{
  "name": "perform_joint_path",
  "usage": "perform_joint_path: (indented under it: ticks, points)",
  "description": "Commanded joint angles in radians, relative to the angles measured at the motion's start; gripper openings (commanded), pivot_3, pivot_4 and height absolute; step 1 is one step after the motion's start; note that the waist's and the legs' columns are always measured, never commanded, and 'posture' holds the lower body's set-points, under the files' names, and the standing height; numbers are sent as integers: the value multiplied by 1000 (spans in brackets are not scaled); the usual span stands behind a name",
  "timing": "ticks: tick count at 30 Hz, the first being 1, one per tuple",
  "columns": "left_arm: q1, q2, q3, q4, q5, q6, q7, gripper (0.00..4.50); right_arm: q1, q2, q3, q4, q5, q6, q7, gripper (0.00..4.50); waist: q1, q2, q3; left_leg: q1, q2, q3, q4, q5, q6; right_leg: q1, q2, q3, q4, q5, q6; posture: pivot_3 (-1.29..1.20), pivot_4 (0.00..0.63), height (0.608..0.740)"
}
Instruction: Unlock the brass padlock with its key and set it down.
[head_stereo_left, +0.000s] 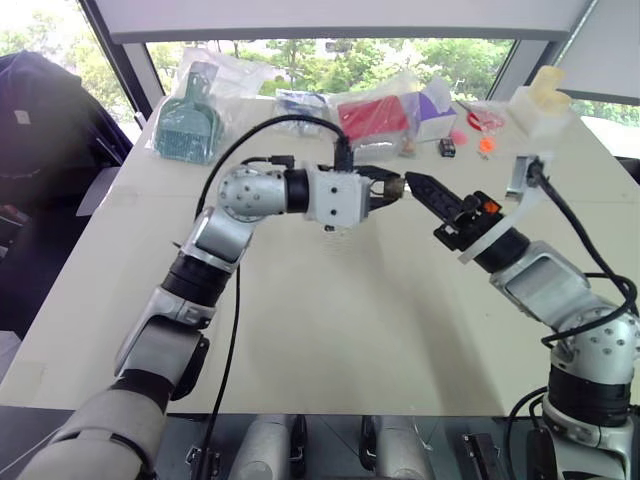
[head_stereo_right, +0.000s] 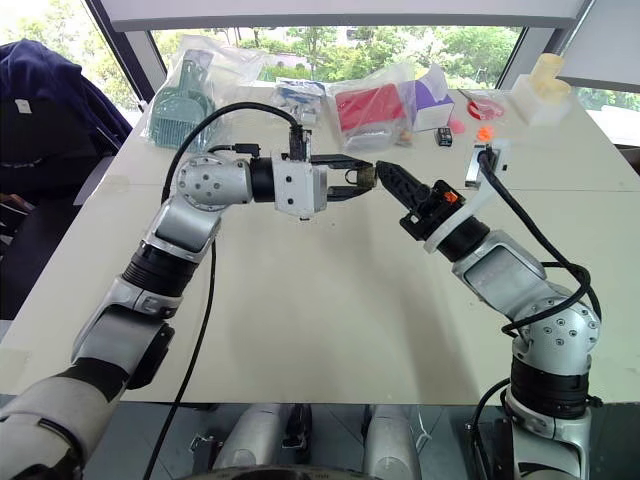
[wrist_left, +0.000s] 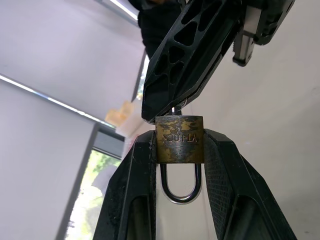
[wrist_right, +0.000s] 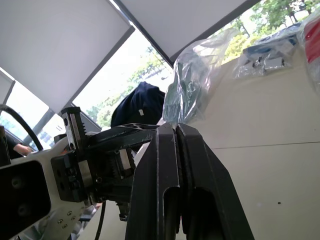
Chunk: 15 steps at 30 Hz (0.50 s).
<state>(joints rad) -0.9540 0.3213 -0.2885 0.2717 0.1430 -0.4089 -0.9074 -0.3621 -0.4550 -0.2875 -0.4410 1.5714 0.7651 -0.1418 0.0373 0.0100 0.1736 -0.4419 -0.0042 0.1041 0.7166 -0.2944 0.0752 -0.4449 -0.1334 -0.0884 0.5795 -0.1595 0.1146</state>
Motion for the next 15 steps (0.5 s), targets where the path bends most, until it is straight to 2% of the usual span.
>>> perform_joint_path:
  ticks: [1, 8, 13, 15]
  points:
    - [-60, -21, 35, 11, 32, -64, 122, 730, 18, 13, 33, -24, 18, -8, -18, 18, 0, 0, 0, 0, 0, 0, 0, 0, 0, 0, 0, 0, 0, 0, 0, 0, 150, 735]
    - [-83, -31, 38, 46, 112, -187, 289, 730, 12, 78, 54, -19, 41, -74, -89, 18, -2, 0, 0, 0, 0, 0, 0, 0, 0, 0, 0, 0, 0, 0, 1, 0, 150, 735]
    - [-53, -18, 14, 29, 135, -241, 314, 730, -3, 145, 53, -7, 54, -135, -160, 18, -1, 0, 0, 0, 0, 1, 0, 0, 0, 0, 0, 0, 0, 0, 1, 0, 150, 735]
    - [-44, -15, 6, 38, 136, -229, 306, 730, -3, 138, 61, -12, 39, -132, -149, 18, -1, 0, 0, 1, 0, 1, 0, 0, 0, 0, 0, 0, 0, 0, 1, 0, 150, 735]
